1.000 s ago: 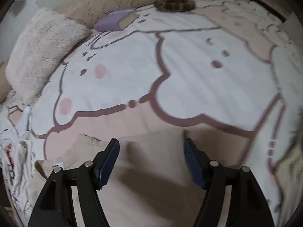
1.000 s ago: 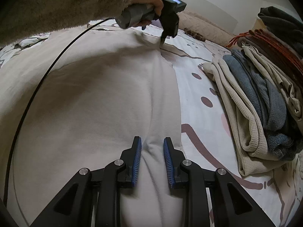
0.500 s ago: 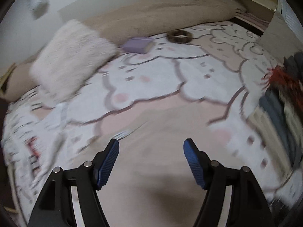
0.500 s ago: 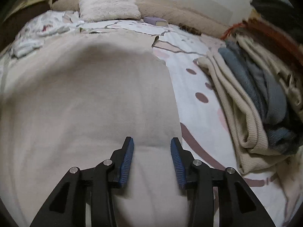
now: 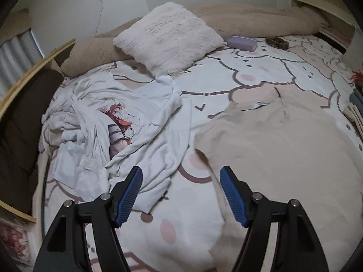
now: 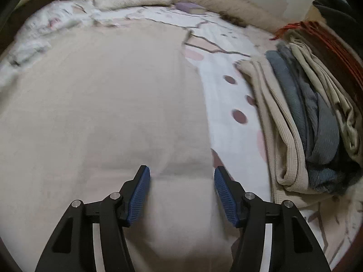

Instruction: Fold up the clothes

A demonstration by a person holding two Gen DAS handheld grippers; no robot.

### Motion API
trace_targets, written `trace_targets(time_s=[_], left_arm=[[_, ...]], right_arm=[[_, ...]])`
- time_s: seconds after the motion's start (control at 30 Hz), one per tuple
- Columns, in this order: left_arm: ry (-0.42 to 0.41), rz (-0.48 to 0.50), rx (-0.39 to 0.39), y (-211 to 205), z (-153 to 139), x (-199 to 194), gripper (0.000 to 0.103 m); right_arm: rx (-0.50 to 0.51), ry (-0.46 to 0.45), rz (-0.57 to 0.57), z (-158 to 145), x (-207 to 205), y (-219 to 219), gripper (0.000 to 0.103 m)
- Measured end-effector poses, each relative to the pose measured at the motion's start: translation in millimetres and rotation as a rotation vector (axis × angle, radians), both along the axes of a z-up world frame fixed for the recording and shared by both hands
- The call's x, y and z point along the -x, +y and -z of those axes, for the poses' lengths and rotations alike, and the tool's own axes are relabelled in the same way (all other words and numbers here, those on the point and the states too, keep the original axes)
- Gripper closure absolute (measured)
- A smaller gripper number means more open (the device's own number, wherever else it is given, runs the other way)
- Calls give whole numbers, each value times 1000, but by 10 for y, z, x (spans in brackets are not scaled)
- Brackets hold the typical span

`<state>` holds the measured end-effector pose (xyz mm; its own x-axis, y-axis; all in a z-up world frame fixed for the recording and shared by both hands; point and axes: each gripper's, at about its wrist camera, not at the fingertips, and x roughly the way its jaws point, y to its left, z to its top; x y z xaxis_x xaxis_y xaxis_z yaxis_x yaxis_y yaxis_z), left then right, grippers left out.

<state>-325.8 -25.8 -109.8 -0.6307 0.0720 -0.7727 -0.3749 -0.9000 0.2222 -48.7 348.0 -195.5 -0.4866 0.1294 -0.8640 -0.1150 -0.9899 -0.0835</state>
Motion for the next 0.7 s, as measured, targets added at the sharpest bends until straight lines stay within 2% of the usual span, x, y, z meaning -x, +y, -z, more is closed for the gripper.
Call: trace_targets(time_s=[0.13,0.23,0.37,0.47,0.7], left_arm=[[33,75,37,153,216,247,32],[46,144,71,385,400,472,32],[34,235,130,672,642,707,32],[10,309,184,848,814,855,32],[-108,467,294,1114,1184,1141,32]], right_arm=[[-15,137,-108,-674,263,69,43],[-101,216,-194,-907,748,120,43],[-214,213,-272,-805,1540,194,43],[-199,164,-290,-564,2086,258,44],[-259,102,-390,-87,2749,52,44]])
